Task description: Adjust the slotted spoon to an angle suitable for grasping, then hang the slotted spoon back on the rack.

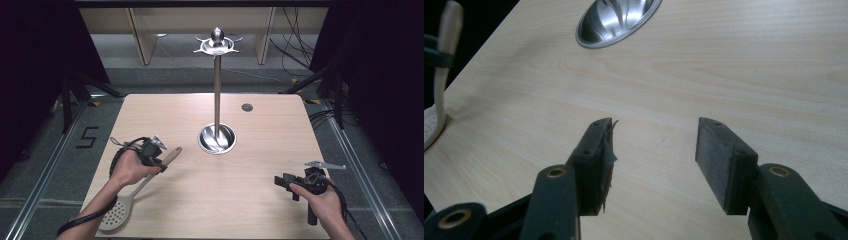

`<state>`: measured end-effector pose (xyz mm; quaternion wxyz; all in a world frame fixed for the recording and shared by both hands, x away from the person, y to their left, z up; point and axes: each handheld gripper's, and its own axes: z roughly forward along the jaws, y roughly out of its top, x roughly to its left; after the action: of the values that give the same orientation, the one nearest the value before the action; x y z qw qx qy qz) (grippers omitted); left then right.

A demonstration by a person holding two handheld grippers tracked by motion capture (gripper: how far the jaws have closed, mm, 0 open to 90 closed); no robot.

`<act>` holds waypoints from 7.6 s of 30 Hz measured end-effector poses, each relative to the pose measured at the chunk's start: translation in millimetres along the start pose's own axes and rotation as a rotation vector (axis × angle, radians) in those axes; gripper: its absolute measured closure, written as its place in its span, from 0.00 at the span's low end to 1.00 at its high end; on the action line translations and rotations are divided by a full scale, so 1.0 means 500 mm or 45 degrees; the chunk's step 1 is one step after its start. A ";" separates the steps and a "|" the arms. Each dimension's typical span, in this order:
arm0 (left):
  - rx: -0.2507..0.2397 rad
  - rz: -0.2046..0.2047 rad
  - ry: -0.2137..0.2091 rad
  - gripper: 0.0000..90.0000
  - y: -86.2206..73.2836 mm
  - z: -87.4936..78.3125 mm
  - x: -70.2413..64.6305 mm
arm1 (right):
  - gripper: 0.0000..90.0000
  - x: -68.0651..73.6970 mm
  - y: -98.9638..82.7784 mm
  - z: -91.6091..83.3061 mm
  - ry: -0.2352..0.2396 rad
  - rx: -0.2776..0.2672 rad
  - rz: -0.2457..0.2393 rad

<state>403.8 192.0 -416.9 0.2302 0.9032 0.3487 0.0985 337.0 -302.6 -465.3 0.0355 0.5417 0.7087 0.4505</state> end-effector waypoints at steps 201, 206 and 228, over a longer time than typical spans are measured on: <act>-1.107 -0.191 0.201 0.78 0.306 -0.163 -0.143 | 0.54 0.022 0.005 -0.008 -0.179 -0.030 -0.197; -1.106 -0.196 0.198 0.78 0.314 -0.164 -0.145 | 0.54 0.022 0.004 -0.008 -0.177 -0.029 -0.198; -1.087 -0.225 0.211 0.78 0.336 -0.157 -0.149 | 0.53 0.023 0.003 -0.004 -0.148 -0.038 -0.194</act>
<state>420.6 59.7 -268.4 0.5614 0.6829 0.3698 0.2858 332.2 -294.5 -457.9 0.1186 0.5110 0.7377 0.4249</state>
